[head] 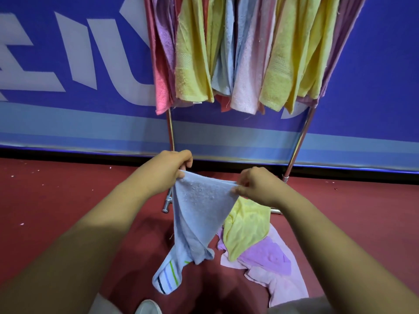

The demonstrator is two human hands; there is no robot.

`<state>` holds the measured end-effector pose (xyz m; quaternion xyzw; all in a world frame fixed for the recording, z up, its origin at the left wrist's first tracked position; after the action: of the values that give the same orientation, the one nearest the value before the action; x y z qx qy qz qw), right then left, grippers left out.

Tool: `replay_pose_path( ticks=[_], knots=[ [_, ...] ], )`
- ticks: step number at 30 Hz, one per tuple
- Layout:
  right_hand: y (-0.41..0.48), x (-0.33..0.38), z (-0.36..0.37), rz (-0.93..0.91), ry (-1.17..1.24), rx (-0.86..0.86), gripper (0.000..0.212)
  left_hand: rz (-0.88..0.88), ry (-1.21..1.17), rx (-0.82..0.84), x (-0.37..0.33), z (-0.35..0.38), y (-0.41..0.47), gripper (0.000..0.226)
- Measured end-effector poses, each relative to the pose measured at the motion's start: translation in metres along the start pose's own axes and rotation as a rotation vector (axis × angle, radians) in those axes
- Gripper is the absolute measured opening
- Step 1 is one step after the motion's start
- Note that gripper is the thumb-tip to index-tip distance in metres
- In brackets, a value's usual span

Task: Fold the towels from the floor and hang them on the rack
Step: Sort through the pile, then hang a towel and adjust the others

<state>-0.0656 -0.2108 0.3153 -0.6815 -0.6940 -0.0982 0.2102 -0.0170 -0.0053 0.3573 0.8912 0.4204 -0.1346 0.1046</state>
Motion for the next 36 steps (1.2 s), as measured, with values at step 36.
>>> replay_pose_path(
  ticks=[36],
  knots=[
    [-0.106,0.083,-0.288,-0.365,1.295,-0.402,0.019,0.198,-0.941,-0.532,-0.135,-0.244,-0.001,0.016]
  ],
)
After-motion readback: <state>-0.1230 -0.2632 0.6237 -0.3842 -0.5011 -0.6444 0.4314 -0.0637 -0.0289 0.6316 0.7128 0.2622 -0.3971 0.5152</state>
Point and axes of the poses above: each hand's wrist, its own y-axis towards the middle knuckle, its own z-axis out of the palm, x = y × z, the point moved 8 cm from there along y, towards the middle knuckle, and after that the axes turned 7 degrees about z, right-handed, at the moved point
